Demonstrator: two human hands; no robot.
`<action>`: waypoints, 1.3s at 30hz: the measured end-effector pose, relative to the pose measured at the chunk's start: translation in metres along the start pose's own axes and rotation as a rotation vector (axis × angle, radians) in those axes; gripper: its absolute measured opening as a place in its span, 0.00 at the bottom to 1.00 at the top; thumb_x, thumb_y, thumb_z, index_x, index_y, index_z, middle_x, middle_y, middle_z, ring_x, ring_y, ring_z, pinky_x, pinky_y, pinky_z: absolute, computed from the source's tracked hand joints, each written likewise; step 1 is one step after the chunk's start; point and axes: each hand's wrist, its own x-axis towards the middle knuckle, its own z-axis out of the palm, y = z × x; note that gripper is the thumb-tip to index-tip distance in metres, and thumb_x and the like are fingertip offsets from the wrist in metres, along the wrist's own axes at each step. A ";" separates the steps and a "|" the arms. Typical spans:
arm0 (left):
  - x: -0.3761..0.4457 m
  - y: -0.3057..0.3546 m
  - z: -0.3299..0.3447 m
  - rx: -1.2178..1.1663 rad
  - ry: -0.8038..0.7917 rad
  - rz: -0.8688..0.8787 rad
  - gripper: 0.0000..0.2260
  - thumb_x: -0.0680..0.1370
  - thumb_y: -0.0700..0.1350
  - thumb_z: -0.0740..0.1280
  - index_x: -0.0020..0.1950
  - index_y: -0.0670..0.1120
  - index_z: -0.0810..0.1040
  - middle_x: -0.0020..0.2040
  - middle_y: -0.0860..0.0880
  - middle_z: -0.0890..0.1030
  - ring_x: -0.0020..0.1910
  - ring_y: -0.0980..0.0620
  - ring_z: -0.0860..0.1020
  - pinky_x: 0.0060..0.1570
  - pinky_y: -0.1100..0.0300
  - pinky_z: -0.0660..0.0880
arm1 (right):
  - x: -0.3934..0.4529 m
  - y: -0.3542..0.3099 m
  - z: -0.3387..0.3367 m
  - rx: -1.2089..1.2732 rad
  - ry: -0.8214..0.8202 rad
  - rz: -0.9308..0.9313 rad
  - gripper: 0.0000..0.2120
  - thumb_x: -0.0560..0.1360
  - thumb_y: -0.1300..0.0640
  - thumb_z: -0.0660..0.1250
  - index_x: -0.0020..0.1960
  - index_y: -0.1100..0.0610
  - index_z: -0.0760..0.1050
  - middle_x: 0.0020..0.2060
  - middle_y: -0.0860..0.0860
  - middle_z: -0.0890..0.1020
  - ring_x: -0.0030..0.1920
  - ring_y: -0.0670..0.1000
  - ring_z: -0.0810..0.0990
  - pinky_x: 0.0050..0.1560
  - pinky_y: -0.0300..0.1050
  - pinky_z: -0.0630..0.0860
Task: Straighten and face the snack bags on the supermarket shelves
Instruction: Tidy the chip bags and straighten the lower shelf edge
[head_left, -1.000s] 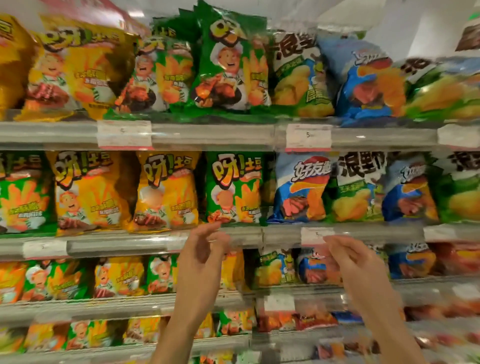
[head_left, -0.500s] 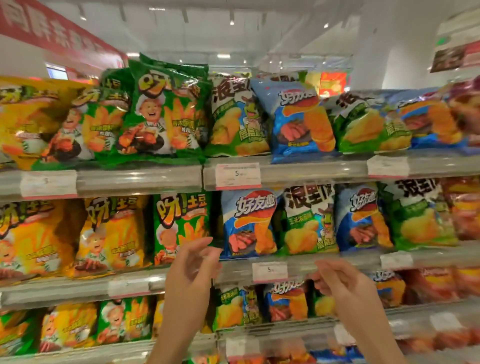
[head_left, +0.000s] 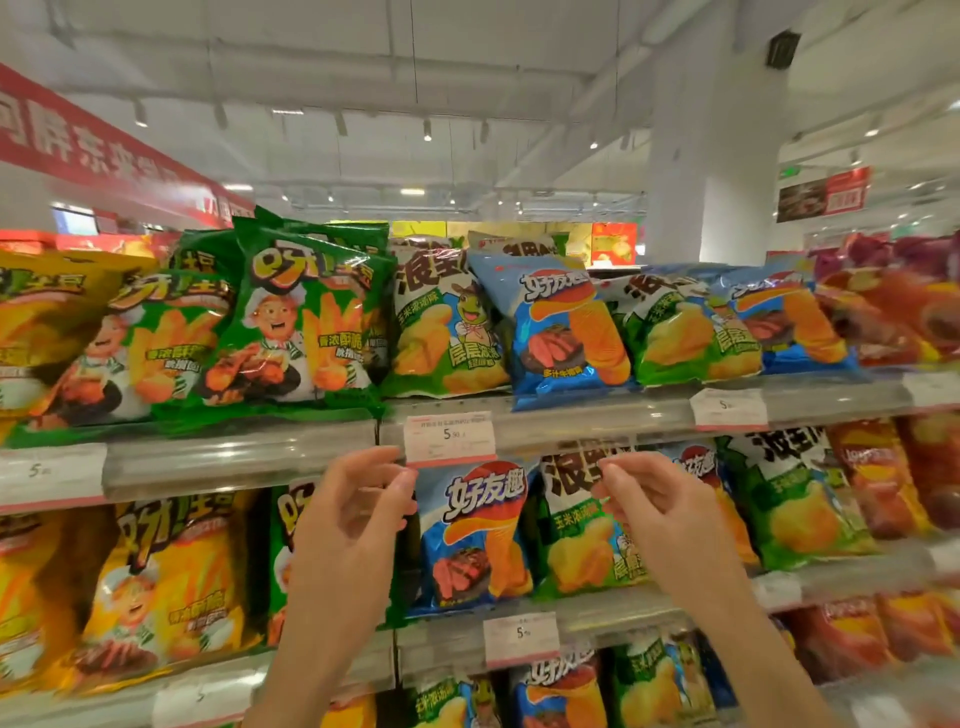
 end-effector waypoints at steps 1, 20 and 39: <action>0.005 0.005 0.004 0.011 -0.007 0.023 0.07 0.79 0.46 0.70 0.55 0.57 0.80 0.47 0.60 0.84 0.44 0.58 0.84 0.46 0.59 0.78 | 0.009 -0.004 -0.004 0.001 0.012 -0.022 0.05 0.81 0.55 0.68 0.50 0.47 0.82 0.40 0.42 0.87 0.44 0.43 0.86 0.49 0.46 0.82; 0.136 0.035 0.136 0.630 -0.238 0.124 0.24 0.79 0.63 0.67 0.70 0.50 0.75 0.61 0.51 0.82 0.57 0.49 0.80 0.59 0.48 0.79 | 0.169 -0.007 -0.023 -0.539 -0.140 -0.266 0.17 0.83 0.45 0.63 0.65 0.54 0.75 0.50 0.50 0.84 0.47 0.51 0.82 0.51 0.51 0.81; 0.137 0.022 0.143 0.688 -0.208 0.231 0.28 0.80 0.65 0.63 0.75 0.51 0.71 0.65 0.51 0.80 0.61 0.50 0.78 0.57 0.51 0.78 | 0.207 0.015 -0.087 -0.830 0.191 -0.171 0.36 0.78 0.36 0.65 0.76 0.57 0.64 0.74 0.59 0.68 0.75 0.61 0.66 0.71 0.62 0.68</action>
